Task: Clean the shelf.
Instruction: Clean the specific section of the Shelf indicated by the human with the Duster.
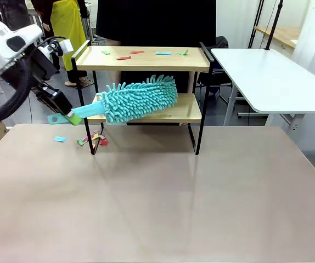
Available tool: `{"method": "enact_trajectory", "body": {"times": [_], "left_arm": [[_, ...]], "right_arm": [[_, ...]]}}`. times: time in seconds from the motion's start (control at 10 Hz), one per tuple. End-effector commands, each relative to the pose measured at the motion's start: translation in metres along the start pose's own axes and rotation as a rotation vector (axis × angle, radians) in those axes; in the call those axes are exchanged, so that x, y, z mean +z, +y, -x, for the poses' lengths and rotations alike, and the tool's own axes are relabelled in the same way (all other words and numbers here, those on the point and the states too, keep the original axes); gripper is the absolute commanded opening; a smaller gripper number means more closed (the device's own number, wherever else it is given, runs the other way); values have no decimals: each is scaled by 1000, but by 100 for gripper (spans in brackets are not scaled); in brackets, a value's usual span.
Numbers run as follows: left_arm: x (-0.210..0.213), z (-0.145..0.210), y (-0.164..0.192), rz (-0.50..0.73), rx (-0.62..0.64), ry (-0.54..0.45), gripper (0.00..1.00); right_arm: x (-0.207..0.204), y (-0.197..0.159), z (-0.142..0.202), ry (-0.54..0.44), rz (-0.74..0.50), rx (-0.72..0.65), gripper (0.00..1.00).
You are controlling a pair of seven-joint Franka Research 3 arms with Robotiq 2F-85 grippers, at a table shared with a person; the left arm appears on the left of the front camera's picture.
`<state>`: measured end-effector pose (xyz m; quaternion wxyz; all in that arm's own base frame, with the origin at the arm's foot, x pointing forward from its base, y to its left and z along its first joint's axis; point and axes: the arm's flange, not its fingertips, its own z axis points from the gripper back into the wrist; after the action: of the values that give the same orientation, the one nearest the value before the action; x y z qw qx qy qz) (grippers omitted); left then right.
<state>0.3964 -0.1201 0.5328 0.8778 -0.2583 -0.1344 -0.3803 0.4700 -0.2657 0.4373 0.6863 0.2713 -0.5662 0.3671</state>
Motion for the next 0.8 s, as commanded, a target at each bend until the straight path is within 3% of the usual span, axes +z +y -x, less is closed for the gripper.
{"method": "enact_trajectory", "body": {"times": [0.0,0.2,0.3,0.5,0.7], "left_arm": [[31,-3,-6,7,-75,38,13],[60,5,-19,-80,-179,104,13],[75,5,-33,-129,-187,193,13],[94,7,-72,-245,-247,428,13],[96,19,-69,-284,-174,672,13]], "right_arm": [[-1,0,-3,-4,0,6,100],[-1,0,-3,-4,0,6,100],[-1,0,-3,-4,0,6,100],[-1,0,-3,-4,0,6,100],[-1,0,-3,-4,0,6,100]]}}
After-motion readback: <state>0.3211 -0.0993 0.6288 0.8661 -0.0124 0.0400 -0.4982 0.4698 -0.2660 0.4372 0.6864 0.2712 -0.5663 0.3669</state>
